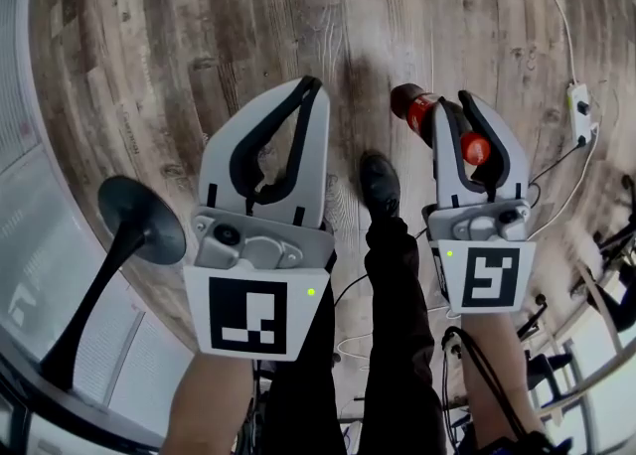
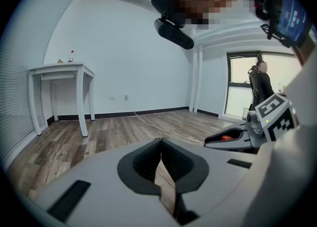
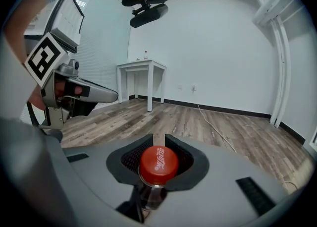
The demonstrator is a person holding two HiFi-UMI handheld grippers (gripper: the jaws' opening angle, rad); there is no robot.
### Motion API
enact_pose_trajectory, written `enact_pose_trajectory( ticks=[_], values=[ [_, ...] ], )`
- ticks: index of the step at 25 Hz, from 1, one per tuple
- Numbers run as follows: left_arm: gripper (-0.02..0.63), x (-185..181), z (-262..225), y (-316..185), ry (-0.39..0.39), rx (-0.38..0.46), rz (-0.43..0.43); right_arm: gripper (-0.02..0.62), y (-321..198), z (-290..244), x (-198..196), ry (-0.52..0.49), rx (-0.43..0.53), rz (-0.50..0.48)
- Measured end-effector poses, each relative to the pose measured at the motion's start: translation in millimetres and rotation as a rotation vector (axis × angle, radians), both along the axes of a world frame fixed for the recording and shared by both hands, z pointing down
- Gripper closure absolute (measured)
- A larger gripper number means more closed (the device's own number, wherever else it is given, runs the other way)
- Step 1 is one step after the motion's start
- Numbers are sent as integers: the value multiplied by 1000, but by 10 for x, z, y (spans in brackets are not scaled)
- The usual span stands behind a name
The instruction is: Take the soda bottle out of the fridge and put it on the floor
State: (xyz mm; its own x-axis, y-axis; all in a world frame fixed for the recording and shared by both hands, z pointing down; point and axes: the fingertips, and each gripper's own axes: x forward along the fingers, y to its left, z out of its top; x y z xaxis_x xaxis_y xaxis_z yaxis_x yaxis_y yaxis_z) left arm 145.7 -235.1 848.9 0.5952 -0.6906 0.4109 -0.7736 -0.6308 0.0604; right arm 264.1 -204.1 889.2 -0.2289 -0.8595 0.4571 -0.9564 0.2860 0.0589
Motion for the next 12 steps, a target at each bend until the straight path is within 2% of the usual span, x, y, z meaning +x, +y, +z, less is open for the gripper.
enact_pose_trajectory(
  ticks=[12],
  values=[
    [589, -64, 517, 72, -18, -40, -22, 506, 148, 635, 42, 12, -57, 3]
  ],
)
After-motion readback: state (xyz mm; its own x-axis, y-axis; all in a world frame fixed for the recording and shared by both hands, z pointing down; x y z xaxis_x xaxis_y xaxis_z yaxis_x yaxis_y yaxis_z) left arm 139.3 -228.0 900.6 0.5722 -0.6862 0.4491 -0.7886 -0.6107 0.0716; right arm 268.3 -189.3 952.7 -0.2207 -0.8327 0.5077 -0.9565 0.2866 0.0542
